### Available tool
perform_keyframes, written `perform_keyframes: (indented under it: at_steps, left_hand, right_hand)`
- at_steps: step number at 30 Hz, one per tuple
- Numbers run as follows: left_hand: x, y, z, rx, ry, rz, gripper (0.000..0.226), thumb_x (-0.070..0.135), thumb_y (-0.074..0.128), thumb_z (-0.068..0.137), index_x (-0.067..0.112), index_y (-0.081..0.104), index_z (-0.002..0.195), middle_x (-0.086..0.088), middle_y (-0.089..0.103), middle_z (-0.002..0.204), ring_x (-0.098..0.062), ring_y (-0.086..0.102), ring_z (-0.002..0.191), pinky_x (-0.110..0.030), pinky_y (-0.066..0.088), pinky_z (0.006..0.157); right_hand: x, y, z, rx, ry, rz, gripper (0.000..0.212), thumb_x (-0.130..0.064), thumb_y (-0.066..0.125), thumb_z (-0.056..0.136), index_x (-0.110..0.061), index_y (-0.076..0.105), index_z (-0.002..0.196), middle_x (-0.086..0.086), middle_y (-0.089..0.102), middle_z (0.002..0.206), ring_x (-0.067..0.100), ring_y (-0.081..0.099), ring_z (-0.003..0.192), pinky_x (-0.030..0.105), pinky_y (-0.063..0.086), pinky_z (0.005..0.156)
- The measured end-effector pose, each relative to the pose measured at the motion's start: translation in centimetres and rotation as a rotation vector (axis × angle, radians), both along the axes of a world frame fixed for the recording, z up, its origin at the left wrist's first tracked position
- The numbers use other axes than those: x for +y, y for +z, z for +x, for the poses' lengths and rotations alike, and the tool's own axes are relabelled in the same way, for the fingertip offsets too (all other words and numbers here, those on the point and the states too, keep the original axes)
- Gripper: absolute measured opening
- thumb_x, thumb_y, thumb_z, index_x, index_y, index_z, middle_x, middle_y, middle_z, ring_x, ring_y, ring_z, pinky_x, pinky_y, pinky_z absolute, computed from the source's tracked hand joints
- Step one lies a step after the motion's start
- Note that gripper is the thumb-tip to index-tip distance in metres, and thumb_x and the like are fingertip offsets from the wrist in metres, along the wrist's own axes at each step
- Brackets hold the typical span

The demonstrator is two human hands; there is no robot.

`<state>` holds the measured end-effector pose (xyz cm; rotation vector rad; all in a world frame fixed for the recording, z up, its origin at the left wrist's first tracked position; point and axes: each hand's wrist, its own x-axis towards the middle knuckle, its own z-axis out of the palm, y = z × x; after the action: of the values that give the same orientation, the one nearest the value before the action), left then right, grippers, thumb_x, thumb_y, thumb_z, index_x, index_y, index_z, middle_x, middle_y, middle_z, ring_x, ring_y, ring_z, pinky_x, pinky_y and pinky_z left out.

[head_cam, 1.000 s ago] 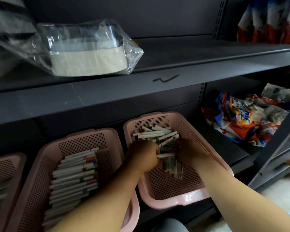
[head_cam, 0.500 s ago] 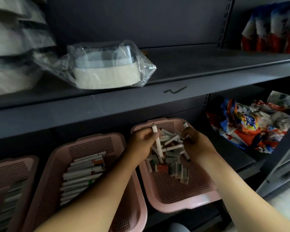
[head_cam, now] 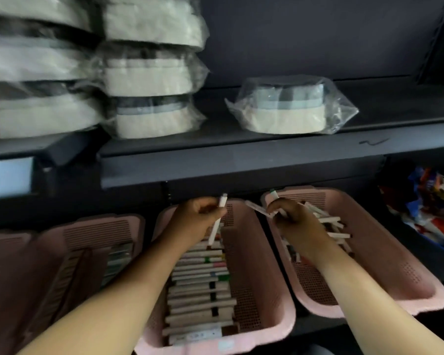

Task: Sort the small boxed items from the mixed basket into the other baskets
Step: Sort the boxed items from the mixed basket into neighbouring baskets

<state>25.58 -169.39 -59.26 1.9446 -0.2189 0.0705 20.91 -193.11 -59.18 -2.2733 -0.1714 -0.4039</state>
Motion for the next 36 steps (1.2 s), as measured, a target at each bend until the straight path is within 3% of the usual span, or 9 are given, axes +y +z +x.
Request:
perform_keyframes:
  at_steps: [3, 5, 7, 10, 16, 23, 27, 31, 36]
  left_hand:
    - [3.3, -0.4, -0.5, -0.010, 0.049, 0.060, 0.010, 0.032, 0.080, 0.091, 0.040, 0.076, 0.087, 0.023, 0.077, 0.085, 0.006, 0.070, 0.084, -0.021, 0.053, 0.080]
    - [4.9, -0.5, -1.1, 0.013, 0.034, 0.081, 0.011, 0.026, 0.080, 0.091, 0.034, 0.075, 0.086, 0.016, 0.077, 0.084, 0.003, 0.069, 0.080, -0.022, 0.051, 0.076]
    - [6.0, -0.7, -1.5, 0.014, 0.021, 0.194, 0.011, 0.020, 0.081, 0.090, 0.027, 0.073, 0.086, 0.006, 0.075, 0.082, -0.003, 0.067, 0.074, -0.024, 0.050, 0.070]
    - [7.3, -1.4, -2.1, 0.048, -0.062, 0.362, 0.013, 0.015, 0.082, 0.087, 0.022, 0.071, 0.085, 0.004, 0.076, 0.081, -0.006, 0.070, 0.072, -0.028, 0.053, 0.070]
    - [8.3, -3.1, -2.5, -0.059, -0.071, 0.687, 0.014, 0.027, 0.081, 0.087, 0.030, 0.069, 0.082, 0.012, 0.073, 0.081, 0.000, 0.068, 0.076, -0.032, 0.059, 0.072]
    - [8.5, -4.4, -1.4, -0.089, -0.075, 0.945, 0.007, 0.033, 0.074, 0.089, 0.033, 0.071, 0.096, 0.012, 0.069, 0.106, -0.010, 0.064, 0.099, -0.028, 0.055, 0.088]
    - [8.0, -4.1, -1.1, -0.106, -0.047, 0.784, 0.006, 0.038, 0.072, 0.092, 0.033, 0.073, 0.096, 0.015, 0.071, 0.103, -0.006, 0.066, 0.096, -0.030, 0.057, 0.087]
    - [5.5, -3.3, -2.0, 0.033, -0.096, 0.359, 0.009, 0.030, 0.073, 0.096, 0.033, 0.077, 0.104, 0.014, 0.075, 0.099, 0.000, 0.069, 0.091, -0.019, 0.054, 0.081]
    - [4.1, -2.4, -2.5, 0.172, 0.010, -0.192, 0.009, 0.014, 0.074, 0.095, 0.022, 0.074, 0.098, 0.010, 0.073, 0.075, -0.004, 0.068, 0.070, -0.018, 0.049, 0.059]
  right_hand:
    - [2.2, -0.5, -0.2, 0.033, 0.055, -0.012, 0.022, -0.001, 0.057, 0.083, -0.021, 0.066, 0.083, -0.002, 0.068, 0.084, 0.009, 0.061, 0.075, 0.028, 0.046, 0.068]
    - [3.2, -0.8, -0.5, 0.077, 0.088, 0.017, 0.006, -0.026, 0.060, 0.079, -0.027, 0.065, 0.082, -0.011, 0.067, 0.080, 0.005, 0.063, 0.072, 0.030, 0.048, 0.065]
    - [3.9, -1.0, -0.9, 0.080, 0.115, 0.040, 0.026, -0.051, 0.054, 0.071, -0.029, 0.065, 0.082, -0.013, 0.068, 0.081, 0.004, 0.063, 0.075, 0.032, 0.051, 0.069]
    - [4.6, -1.1, -1.4, 0.105, 0.123, 0.031, 0.037, -0.060, 0.050, 0.068, -0.030, 0.065, 0.083, -0.013, 0.068, 0.082, 0.003, 0.064, 0.079, 0.032, 0.050, 0.073]
    - [5.2, -1.6, -1.9, 0.163, 0.086, 0.004, 0.008, -0.036, 0.056, 0.087, -0.037, 0.064, 0.085, -0.019, 0.068, 0.084, -0.003, 0.062, 0.081, 0.025, 0.045, 0.069]
    - [5.8, -1.8, -2.3, 0.217, 0.114, -0.016, 0.026, -0.018, 0.053, 0.098, -0.040, 0.064, 0.090, -0.022, 0.063, 0.085, -0.015, 0.055, 0.069, 0.008, 0.038, 0.055]
    - [5.9, -1.8, -2.1, 0.208, 0.165, 0.043, 0.026, -0.017, 0.060, 0.096, -0.041, 0.065, 0.087, -0.025, 0.065, 0.089, -0.008, 0.058, 0.082, 0.010, 0.036, 0.064]
    - [6.6, -1.8, -2.0, 0.224, 0.243, 0.244, 0.019, -0.010, 0.064, 0.095, -0.029, 0.064, 0.091, -0.016, 0.055, 0.060, 0.004, 0.051, 0.055, 0.024, 0.039, 0.054]
    - [7.4, -1.4, -2.0, 0.295, 0.353, 0.380, 0.010, 0.000, 0.059, 0.097, -0.007, 0.058, 0.103, -0.008, 0.049, 0.055, 0.005, 0.044, 0.046, 0.023, 0.034, 0.044]
